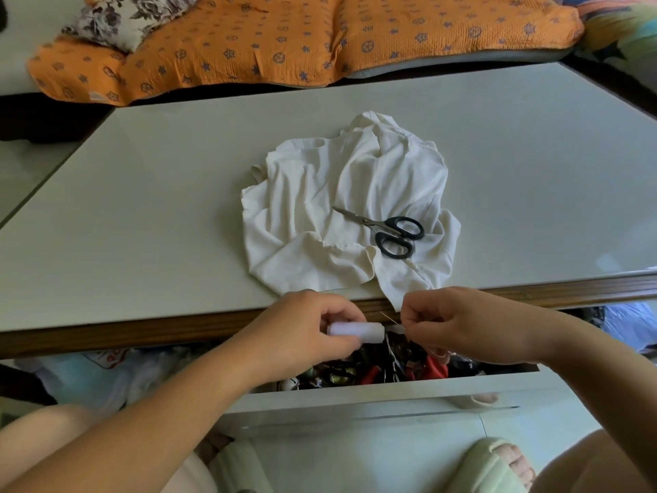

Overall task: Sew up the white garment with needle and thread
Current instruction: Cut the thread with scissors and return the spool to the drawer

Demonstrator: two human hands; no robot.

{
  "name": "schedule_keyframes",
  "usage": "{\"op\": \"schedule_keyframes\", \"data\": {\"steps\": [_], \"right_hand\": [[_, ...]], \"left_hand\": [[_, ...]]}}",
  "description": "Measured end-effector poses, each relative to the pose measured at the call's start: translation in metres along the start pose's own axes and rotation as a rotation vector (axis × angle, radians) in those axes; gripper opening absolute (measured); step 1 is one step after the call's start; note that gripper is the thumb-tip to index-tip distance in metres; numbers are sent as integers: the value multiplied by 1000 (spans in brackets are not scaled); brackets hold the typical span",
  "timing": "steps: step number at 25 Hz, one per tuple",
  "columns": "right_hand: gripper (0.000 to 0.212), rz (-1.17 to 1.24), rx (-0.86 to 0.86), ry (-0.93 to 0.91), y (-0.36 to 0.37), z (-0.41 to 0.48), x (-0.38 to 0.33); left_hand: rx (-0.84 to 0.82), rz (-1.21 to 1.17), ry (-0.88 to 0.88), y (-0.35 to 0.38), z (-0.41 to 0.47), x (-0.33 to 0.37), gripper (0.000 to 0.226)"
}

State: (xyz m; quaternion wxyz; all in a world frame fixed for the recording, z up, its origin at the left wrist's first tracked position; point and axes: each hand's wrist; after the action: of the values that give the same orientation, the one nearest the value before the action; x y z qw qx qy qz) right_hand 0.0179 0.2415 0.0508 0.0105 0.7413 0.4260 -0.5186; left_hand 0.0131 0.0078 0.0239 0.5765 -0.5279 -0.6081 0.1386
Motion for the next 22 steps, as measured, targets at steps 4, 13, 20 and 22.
{"op": "schedule_keyframes", "data": {"steps": [4,13,20,22], "right_hand": [[19,71,-67,-12,-2,0,-4],[22,109,-122,-58,-3,1,-8],[23,98,-142,-43,-3,1,-11],[22,84,-134,-32,-3,1,-12]], "left_hand": [[40,-13,20,-12,6,-3,20],[8,-92,80,-14,9,-8,24],[-16,-115,96,-14,9,-10,27],[-17,-117,105,-14,9,-10,28]]}}
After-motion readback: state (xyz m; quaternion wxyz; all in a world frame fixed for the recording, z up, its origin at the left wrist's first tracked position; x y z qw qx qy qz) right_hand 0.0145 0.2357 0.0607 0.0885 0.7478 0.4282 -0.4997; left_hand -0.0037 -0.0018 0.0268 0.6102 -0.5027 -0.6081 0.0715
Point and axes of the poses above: each hand's wrist, its own z-axis towards the middle knuckle, its own y-axis out of the palm, x = y × z, and after that the axes turned 15 degrees about z, right-handed
